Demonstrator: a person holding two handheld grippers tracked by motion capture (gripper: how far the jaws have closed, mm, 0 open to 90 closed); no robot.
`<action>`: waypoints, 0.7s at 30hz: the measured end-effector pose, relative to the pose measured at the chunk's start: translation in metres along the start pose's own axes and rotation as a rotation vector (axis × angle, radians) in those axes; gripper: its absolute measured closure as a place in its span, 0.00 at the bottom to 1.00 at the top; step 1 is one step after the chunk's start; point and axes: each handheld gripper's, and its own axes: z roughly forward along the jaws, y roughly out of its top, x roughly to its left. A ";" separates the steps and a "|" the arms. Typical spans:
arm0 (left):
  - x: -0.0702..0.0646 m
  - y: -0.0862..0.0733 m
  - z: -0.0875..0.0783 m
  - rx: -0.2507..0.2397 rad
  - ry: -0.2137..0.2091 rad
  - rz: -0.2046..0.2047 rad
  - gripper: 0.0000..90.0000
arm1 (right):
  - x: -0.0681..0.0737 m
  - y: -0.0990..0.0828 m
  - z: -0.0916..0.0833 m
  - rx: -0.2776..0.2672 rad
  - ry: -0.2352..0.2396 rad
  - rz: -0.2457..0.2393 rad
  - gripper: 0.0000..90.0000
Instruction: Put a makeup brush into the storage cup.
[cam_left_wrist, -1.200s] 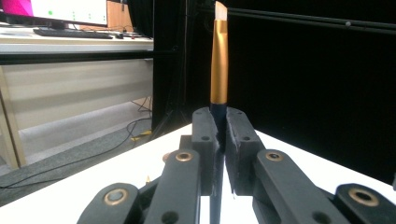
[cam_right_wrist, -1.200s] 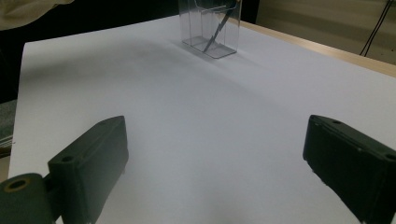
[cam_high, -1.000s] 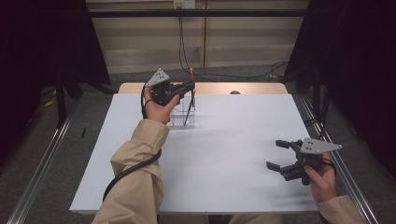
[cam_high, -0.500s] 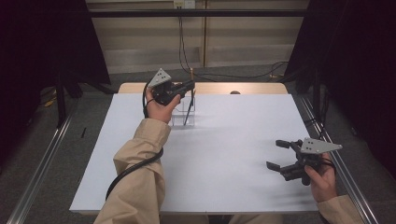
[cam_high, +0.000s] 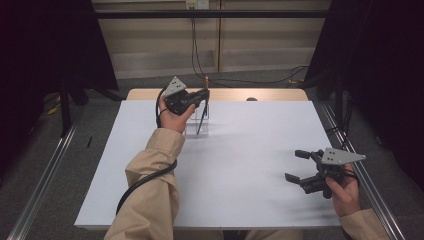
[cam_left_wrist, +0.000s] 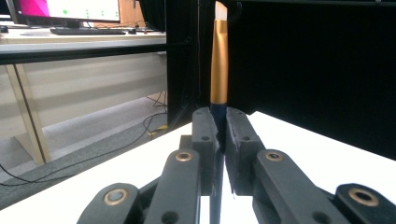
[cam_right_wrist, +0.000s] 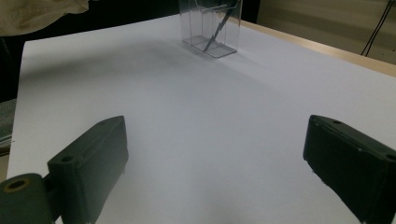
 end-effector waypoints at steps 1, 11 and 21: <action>0.000 0.000 0.000 -0.002 0.000 -0.001 0.93 | 0.000 0.000 0.000 -0.001 -0.002 0.000 0.07; 0.001 -0.005 0.000 0.007 0.022 0.003 0.93 | 0.000 0.000 0.001 -0.001 0.002 0.002 0.07; 0.001 -0.011 0.000 0.006 0.022 -0.006 0.93 | 0.001 0.000 0.001 0.000 0.005 -0.002 0.07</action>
